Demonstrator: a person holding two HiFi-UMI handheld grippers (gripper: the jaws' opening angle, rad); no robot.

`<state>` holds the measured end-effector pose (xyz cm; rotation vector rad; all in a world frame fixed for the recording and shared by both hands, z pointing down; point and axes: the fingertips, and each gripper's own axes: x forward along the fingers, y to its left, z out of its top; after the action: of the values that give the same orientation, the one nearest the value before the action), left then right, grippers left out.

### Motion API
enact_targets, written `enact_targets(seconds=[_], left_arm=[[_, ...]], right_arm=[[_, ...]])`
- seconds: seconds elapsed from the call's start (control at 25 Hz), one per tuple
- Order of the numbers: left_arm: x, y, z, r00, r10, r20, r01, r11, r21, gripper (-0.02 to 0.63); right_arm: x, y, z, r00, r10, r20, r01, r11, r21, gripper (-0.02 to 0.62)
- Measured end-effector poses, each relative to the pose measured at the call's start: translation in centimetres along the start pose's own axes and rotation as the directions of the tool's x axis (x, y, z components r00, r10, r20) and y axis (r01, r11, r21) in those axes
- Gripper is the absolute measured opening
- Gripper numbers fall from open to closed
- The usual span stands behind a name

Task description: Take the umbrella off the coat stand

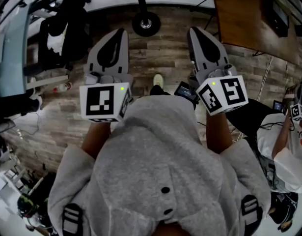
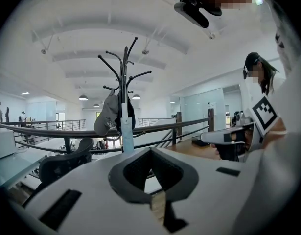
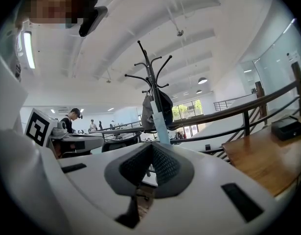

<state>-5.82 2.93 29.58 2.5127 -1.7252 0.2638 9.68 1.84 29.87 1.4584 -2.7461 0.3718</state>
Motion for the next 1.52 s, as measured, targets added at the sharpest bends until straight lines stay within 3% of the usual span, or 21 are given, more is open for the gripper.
enact_targets(seconds=[0.28, 0.68, 1.16, 1.52], left_arm=[[2.0, -1.0, 0.2, 0.999, 0.037, -0.016, -0.037, 0.999, -0.002, 0.014], [1.8, -1.8, 1.0, 0.998, 0.061, -0.036, -0.06, 0.998, 0.026, 0.014], [2.8, -1.9, 1.3, 0.999, 0.027, -0.025, -0.026, 0.999, 0.018, 0.014], [4.8, 0.5, 1.5, 1.0, -0.008, -0.003, 0.008, 1.0, 0.017, 0.014]], right_arm=[[0.2, -3.0, 0.0, 1.0, 0.004, -0.004, -0.004, 1.0, 0.016, 0.009], [0.0, -3.7, 0.6, 1.0, 0.024, -0.003, -0.023, 0.999, 0.037, 0.009], [0.4, -3.8, -0.2, 1.0, 0.006, 0.001, -0.006, 0.998, 0.06, 0.009], [3.5, -3.5, 0.3, 1.0, -0.015, -0.004, 0.015, 0.999, 0.044, 0.009]])
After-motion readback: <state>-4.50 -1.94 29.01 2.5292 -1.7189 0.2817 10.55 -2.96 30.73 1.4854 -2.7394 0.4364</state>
